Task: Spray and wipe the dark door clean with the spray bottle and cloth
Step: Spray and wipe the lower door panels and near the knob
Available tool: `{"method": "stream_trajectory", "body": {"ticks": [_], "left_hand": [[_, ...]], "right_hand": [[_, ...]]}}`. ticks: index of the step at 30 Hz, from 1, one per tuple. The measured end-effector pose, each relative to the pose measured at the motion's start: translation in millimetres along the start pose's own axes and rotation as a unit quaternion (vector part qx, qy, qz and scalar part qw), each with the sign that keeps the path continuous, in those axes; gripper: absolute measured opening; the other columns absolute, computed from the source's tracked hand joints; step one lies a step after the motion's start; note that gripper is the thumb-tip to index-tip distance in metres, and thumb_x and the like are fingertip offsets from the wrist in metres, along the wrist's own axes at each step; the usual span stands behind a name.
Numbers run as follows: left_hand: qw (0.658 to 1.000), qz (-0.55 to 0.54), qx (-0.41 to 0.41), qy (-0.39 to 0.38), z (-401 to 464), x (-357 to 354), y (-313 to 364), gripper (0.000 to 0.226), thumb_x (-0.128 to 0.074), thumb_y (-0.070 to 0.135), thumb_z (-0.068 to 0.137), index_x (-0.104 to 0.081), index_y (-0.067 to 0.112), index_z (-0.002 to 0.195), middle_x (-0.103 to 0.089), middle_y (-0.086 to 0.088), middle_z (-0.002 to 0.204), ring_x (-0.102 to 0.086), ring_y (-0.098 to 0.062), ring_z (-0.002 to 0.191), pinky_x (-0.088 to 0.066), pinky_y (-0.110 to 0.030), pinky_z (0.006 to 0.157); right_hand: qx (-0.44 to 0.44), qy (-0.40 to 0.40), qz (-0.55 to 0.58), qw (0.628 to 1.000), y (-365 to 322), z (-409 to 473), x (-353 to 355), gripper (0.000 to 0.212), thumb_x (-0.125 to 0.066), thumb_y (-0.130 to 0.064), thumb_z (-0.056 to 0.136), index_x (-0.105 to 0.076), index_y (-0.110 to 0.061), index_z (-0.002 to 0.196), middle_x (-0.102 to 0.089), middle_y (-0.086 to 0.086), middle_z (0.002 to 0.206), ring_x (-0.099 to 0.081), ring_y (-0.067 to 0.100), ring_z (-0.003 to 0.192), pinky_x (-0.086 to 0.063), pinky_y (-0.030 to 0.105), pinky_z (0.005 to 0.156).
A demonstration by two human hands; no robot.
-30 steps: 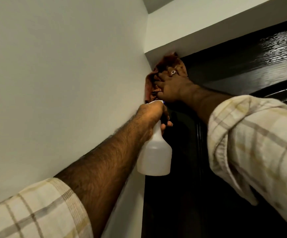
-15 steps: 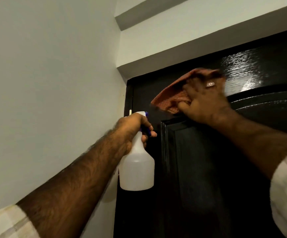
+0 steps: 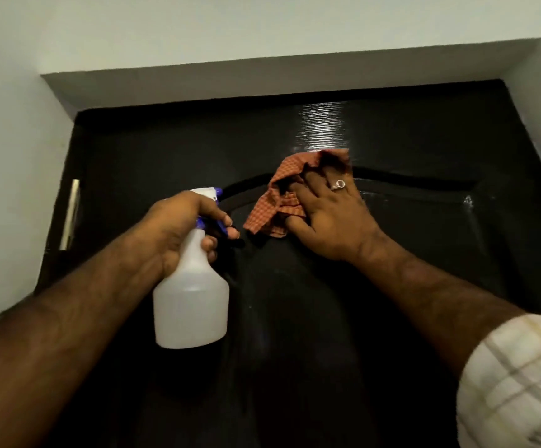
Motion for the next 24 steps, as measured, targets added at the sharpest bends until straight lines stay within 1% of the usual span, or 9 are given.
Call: {"method": "stream_trajectory", "body": {"ticks": [4,9,10,12,13,15,17,21,24], "left_hand": [[1.000,-0.004,0.006,-0.025,0,-53,-9,0.012,-0.060,0.012,0.082,-0.068,0.005,0.090,-0.078,-0.022,0.098,-0.039,-0.013,0.037,-0.040,-0.025,0.047],[0.998,-0.024,0.032,-0.051,-13,-119,-39,0.014,-0.060,0.012,0.085,-0.069,0.004,0.093,-0.079,-0.021,0.101,-0.040,-0.012,0.038,-0.042,-0.026,0.047],[0.997,-0.035,0.046,-0.059,-20,-142,-54,0.014,-0.060,0.012,0.086,-0.069,0.004,0.093,-0.079,-0.021,0.100,-0.039,-0.012,0.038,-0.042,-0.025,0.047],[0.995,-0.044,0.050,-0.077,-30,-159,-64,0.013,-0.059,0.011,0.087,-0.068,0.004,0.093,-0.078,-0.021,0.096,-0.038,-0.012,0.038,-0.041,-0.025,0.047],[0.994,-0.047,0.056,-0.081,-36,-179,-77,0.013,-0.058,0.011,0.088,-0.068,0.004,0.093,-0.077,-0.021,0.095,-0.037,-0.013,0.037,-0.040,-0.025,0.047],[0.993,-0.054,0.061,-0.080,-48,-209,-100,0.012,-0.058,0.010,0.089,-0.067,0.003,0.093,-0.076,-0.022,0.093,-0.037,-0.014,0.037,-0.040,-0.025,0.047],[0.993,-0.056,0.064,-0.080,-61,-234,-122,0.013,-0.057,0.010,0.090,-0.067,0.002,0.092,-0.076,-0.023,0.092,-0.037,-0.014,0.036,-0.039,-0.026,0.048],[0.993,-0.061,0.074,-0.071,-91,-274,-171,0.013,-0.056,0.008,0.091,-0.066,0.003,0.085,-0.075,-0.026,0.093,-0.037,-0.017,0.035,-0.038,-0.026,0.047],[0.993,-0.071,0.088,-0.040,-114,-280,-206,0.010,-0.059,0.005,0.089,-0.067,-0.001,0.087,-0.074,-0.032,0.094,-0.036,-0.020,0.033,-0.037,-0.026,0.047]], "right_hand": [[-0.074,0.033,0.000,0.997,68,-34,10,0.074,-0.033,-0.068,0.096,-0.047,-0.026,0.154,-0.046,0.008,0.160,-0.034,0.036,0.150,-0.021,0.061,0.126],[-0.170,0.072,-0.007,0.983,156,-103,10,0.068,-0.040,-0.061,0.096,-0.058,-0.015,0.142,-0.054,0.016,0.149,-0.046,0.044,0.136,-0.033,0.059,0.118],[-0.192,0.079,-0.003,0.978,177,-131,6,0.065,-0.043,-0.058,0.096,-0.058,-0.012,0.140,-0.054,0.017,0.148,-0.047,0.044,0.134,-0.035,0.057,0.117],[-0.212,0.106,0.020,0.971,179,-160,3,0.059,-0.048,-0.050,0.095,-0.060,-0.008,0.134,-0.056,0.020,0.144,-0.046,0.043,0.136,-0.031,0.057,0.120],[-0.215,0.102,0.026,0.971,180,-180,-2,0.054,-0.051,-0.047,0.094,-0.062,-0.006,0.128,-0.057,0.021,0.140,-0.046,0.043,0.136,-0.031,0.057,0.120],[-0.188,0.097,0.038,0.977,172,-215,-11,0.047,-0.055,-0.041,0.092,-0.064,-0.004,0.118,-0.060,0.024,0.130,-0.048,0.044,0.131,-0.033,0.058,0.118],[-0.149,0.088,0.052,0.984,162,-254,-15,0.045,-0.058,-0.038,0.090,-0.065,-0.003,0.117,-0.061,0.023,0.127,-0.050,0.044,0.128,-0.033,0.060,0.118],[-0.069,-0.004,0.094,0.993,150,-344,-29,0.045,-0.062,-0.033,0.093,-0.067,-0.005,0.128,-0.059,0.018,0.138,-0.050,0.042,0.135,-0.030,0.061,0.121],[0.002,-0.075,0.116,0.990,138,-411,-41,0.043,-0.068,-0.032,0.091,-0.069,-0.010,0.128,-0.060,0.015,0.137,-0.055,0.042,0.129,-0.030,0.055,0.120]]}}
Point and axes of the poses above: each hand's wrist, its own z-axis towards the middle knuckle, its own x-axis out of the back of the hand, y = z × x, the point moved 9 cm from there along z, towards the middle knuckle
